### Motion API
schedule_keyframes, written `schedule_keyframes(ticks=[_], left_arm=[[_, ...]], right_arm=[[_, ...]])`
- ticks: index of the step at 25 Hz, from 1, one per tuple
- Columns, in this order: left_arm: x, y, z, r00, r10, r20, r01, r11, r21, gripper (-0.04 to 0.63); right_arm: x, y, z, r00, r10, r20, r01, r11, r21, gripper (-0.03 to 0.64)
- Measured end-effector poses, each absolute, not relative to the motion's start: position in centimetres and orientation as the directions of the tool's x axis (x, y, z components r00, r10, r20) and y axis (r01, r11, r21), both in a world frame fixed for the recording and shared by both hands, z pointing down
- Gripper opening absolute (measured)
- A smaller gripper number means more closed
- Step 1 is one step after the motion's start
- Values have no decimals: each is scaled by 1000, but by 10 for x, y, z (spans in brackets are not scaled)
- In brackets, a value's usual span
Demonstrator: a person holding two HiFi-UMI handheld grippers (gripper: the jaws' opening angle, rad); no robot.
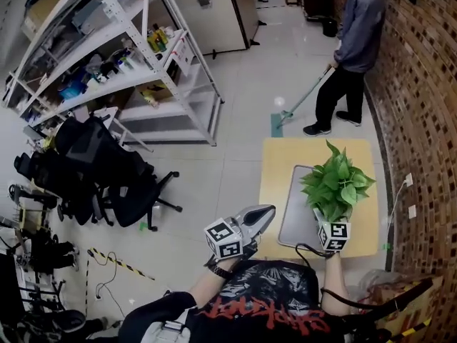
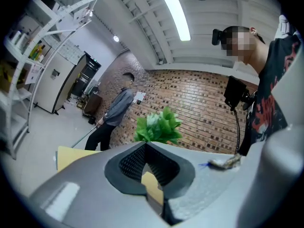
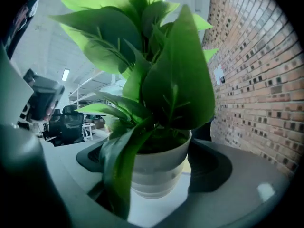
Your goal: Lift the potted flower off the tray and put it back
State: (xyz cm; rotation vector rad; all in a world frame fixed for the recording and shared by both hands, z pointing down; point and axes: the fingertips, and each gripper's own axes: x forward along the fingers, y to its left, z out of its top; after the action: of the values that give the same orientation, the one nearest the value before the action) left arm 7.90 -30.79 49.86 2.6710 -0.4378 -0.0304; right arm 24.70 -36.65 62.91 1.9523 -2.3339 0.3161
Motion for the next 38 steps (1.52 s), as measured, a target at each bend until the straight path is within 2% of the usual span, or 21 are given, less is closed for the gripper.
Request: schedule_keyframes(ticks=[3, 8, 12, 17, 20, 22, 27, 28, 29, 30, 32, 35, 38], left_arm=[[83, -291, 517, 936, -341, 83, -343, -838, 425, 2], [62, -260, 531, 870, -451, 199, -492, -763, 419, 2], [51, -226, 541, 841, -498, 213, -537, -712, 453, 2], [57, -200, 553, 853, -458, 249, -520, -712, 472, 2], [63, -185, 554, 884, -410, 225, -467, -762, 448, 2], [62, -176, 554, 906, -377, 191, -423, -791, 443, 2], [30, -127, 553, 946, -281, 162, -324, -831, 453, 2], [19, -109, 554, 952, -263, 153, -304, -837, 455, 2], [7, -93, 555, 959, -247, 141, -284, -842, 459, 2], [-5, -78, 555, 965, -231, 125, -262, -846, 465, 2], [-34, -52, 552, 974, -205, 91, -224, -850, 476, 2], [-78, -23, 548, 983, -182, 37, -177, -857, 483, 2], [-102, -4, 538, 988, -148, -36, -109, -853, 511, 2]], right_arm=[[252, -381, 696, -223, -940, 259, -974, 202, -105, 499], [248, -407, 786, -271, -897, 349, -962, 243, -122, 497], [243, -432, 803, -303, -898, 319, -952, 299, -63, 499], [244, -437, 819, -287, -901, 326, -958, 264, -114, 502], [242, -431, 824, -279, -888, 365, -960, 247, -131, 509], [239, -419, 829, -279, -876, 393, -959, 229, -169, 561], [237, -318, 800, -105, -929, 355, -934, -31, -356, 559], [229, -283, 791, -73, -940, 333, -916, -69, -395, 537], [218, -247, 781, -55, -950, 306, -897, -87, -432, 459], [202, -212, 766, -53, -960, 275, -880, -85, -467, 349], [155, -149, 731, -92, -973, 211, -861, -29, -507, 168], [77, -87, 678, -171, -973, 158, -898, 87, -432, 7], [36, -44, 624, -183, -970, 158, -949, 132, -286, 0]])
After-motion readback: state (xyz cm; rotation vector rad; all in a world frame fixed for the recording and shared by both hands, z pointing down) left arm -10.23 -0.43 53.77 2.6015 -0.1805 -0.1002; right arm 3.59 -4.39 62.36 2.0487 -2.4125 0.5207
